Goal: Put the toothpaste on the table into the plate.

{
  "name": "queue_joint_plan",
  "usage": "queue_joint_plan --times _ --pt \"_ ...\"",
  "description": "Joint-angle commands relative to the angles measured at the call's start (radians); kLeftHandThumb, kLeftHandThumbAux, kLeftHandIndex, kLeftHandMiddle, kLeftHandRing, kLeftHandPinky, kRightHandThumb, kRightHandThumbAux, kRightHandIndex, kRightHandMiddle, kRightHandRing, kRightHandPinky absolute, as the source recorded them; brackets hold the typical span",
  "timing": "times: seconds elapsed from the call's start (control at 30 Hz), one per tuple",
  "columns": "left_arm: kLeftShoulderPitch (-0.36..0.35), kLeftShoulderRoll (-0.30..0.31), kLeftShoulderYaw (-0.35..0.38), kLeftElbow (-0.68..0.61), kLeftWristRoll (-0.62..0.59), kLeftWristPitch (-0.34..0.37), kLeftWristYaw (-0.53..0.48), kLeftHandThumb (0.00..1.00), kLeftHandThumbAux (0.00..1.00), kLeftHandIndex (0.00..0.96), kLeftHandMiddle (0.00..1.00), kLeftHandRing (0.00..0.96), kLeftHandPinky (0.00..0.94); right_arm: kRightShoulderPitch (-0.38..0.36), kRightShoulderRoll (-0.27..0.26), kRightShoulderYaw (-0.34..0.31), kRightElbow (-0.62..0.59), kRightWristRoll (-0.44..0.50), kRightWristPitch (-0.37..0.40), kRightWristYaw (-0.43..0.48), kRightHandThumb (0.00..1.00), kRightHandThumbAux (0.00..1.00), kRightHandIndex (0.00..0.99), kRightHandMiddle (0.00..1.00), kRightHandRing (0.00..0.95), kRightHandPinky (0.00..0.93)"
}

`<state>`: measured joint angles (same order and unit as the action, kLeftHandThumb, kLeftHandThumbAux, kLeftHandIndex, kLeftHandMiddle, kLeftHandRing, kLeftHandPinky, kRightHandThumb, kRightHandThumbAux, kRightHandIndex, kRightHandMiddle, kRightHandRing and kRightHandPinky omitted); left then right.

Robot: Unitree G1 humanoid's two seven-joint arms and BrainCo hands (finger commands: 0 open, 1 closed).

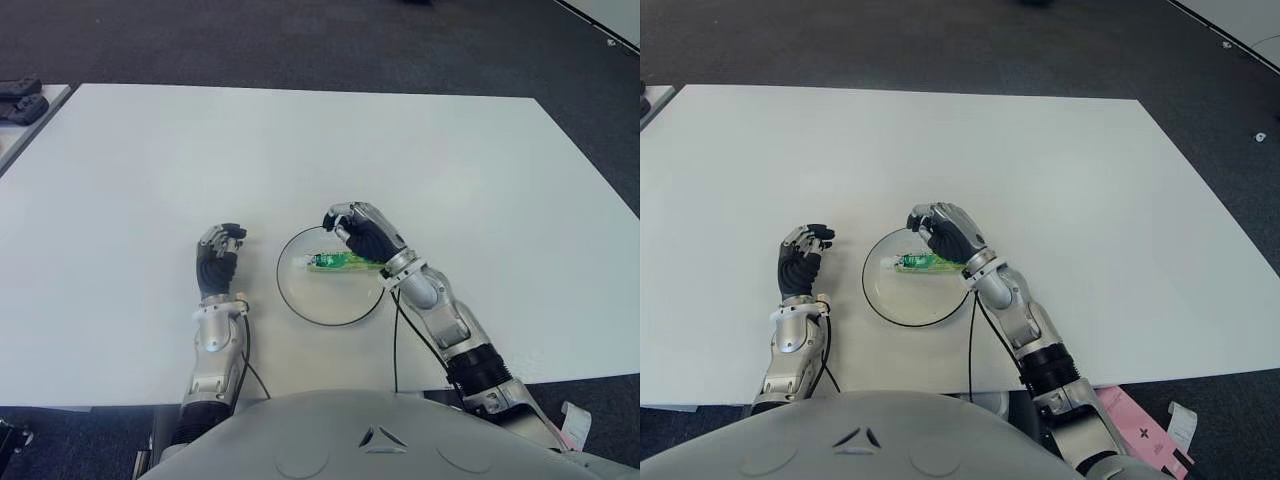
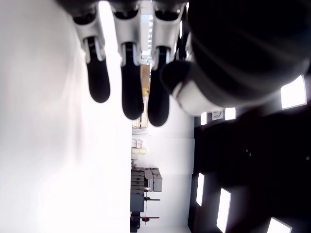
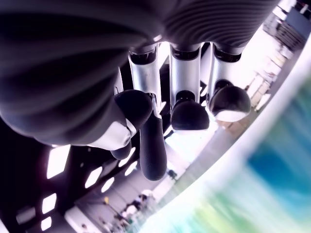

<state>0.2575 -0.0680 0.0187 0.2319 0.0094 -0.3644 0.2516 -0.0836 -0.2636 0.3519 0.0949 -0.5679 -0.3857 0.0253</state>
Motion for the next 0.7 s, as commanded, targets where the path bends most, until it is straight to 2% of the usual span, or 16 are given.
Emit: queue_joint_plan --times 0.03,0.13,0.37,0.5,0.57,0.63,0.7 --pt "0.028 -0.057 -0.005 0.029 -0.005 0.043 0.014 0.711 0.723 0.422 0.454 0.41 0.372 -0.019 -0.01 0.022 0.031 -0.035 -0.003 -0.006 0.849 0.67 0.438 0.535 0.841 0.849" --pt "0.031 -0.055 -0.008 0.028 -0.007 0.037 0.009 0.711 0.723 0.422 0.451 0.408 0.37 -0.03 -0.012 0.047 0.057 -0.065 -0.006 -0.008 0.848 0.67 0.428 0.577 0.836 0.84" --pt "0.034 -0.049 -0.008 0.034 -0.006 0.024 0.004 0.711 0.723 0.421 0.449 0.403 0.36 -0.033 -0.013 0.063 0.084 -0.089 -0.008 -0.027 0.845 0.672 0.42 0.593 0.833 0.833" --pt "0.034 -0.045 -0.007 0.042 -0.006 0.014 -0.002 0.709 0.723 0.421 0.449 0.403 0.369 -0.022 -0.003 0.059 0.1 -0.052 -0.011 -0.027 0.84 0.674 0.41 0.581 0.787 0.766" --pt "0.034 -0.044 -0.006 0.043 -0.009 0.014 -0.002 0.709 0.724 0.421 0.448 0.4 0.363 -0.017 0.002 0.055 0.109 -0.031 -0.019 -0.032 0.838 0.675 0.404 0.573 0.735 0.691" --pt "0.034 -0.045 -0.005 0.044 -0.01 0.015 -0.002 0.71 0.723 0.421 0.447 0.397 0.359 -0.014 0.003 0.053 0.116 -0.018 -0.029 -0.037 0.832 0.679 0.389 0.554 0.63 0.58" --pt "0.033 -0.045 -0.005 0.045 -0.011 0.013 -0.003 0.71 0.723 0.422 0.447 0.397 0.363 -0.014 0.001 0.052 0.119 -0.012 -0.037 -0.039 0.764 0.695 0.401 0.536 0.564 0.519"
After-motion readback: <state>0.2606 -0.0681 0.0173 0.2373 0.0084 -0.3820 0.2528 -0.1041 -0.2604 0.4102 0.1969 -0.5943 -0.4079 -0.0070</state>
